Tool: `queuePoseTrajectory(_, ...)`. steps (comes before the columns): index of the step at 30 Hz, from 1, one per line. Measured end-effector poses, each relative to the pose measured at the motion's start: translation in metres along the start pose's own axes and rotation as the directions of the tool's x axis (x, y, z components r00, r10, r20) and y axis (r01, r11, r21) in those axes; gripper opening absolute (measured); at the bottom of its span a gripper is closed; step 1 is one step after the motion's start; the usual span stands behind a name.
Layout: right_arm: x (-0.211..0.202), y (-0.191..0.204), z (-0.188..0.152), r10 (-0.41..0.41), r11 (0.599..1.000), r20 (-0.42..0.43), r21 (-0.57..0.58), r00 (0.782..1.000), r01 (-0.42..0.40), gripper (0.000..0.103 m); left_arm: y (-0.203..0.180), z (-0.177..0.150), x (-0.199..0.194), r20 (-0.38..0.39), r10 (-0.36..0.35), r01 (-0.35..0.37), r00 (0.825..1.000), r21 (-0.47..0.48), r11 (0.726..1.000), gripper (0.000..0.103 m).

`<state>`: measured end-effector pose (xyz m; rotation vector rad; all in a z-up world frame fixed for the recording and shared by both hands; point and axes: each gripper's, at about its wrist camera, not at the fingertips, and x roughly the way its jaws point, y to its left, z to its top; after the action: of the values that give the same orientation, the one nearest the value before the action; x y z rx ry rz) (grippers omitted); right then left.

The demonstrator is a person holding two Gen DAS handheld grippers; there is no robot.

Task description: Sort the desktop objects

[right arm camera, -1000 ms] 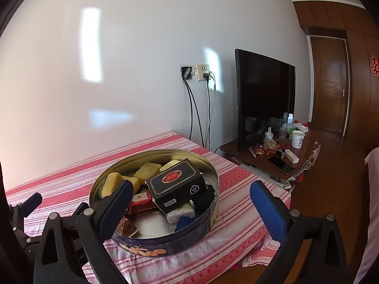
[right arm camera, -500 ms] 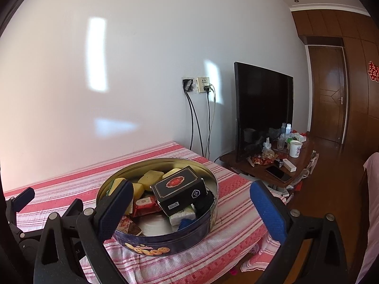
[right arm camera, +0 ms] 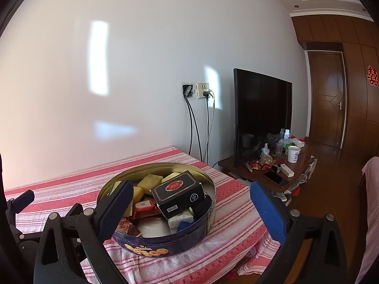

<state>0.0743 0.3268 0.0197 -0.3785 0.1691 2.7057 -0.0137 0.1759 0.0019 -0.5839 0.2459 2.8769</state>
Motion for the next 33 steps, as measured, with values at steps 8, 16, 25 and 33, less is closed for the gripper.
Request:
queuePoseTrajectory(8,0.0020,0.0003,-0.0013,-0.006,1.000,-0.007,-0.003,1.000,0.006,0.101,0.0011,0.0009,-0.0061,0.005,-0.021,0.021,1.000,-0.010,1.000,0.102)
queuePoseTrajectory(16,-0.0006,-0.0006,-0.0009,-0.009,1.000,0.002,0.001,1.000,0.009,0.101,-0.0043,0.0003,-0.0058,-0.005,-0.012,0.012,1.000,0.012,1.000,0.102)
queuePoseTrajectory(25,-0.0008,-0.0008,-0.0012,-0.017,1.000,0.003,-0.003,1.000,0.017,0.101,-0.0067,-0.0007,-0.0051,-0.006,0.014,-0.014,1.000,0.030,0.999,0.102)
queuePoseTrajectory(33,-0.0007,-0.0013,-0.0013,-0.017,1.000,0.002,-0.001,1.000,0.017,0.101,-0.0061,-0.0017,-0.0040,-0.022,-0.006,0.006,1.000,0.022,1.000,0.102)
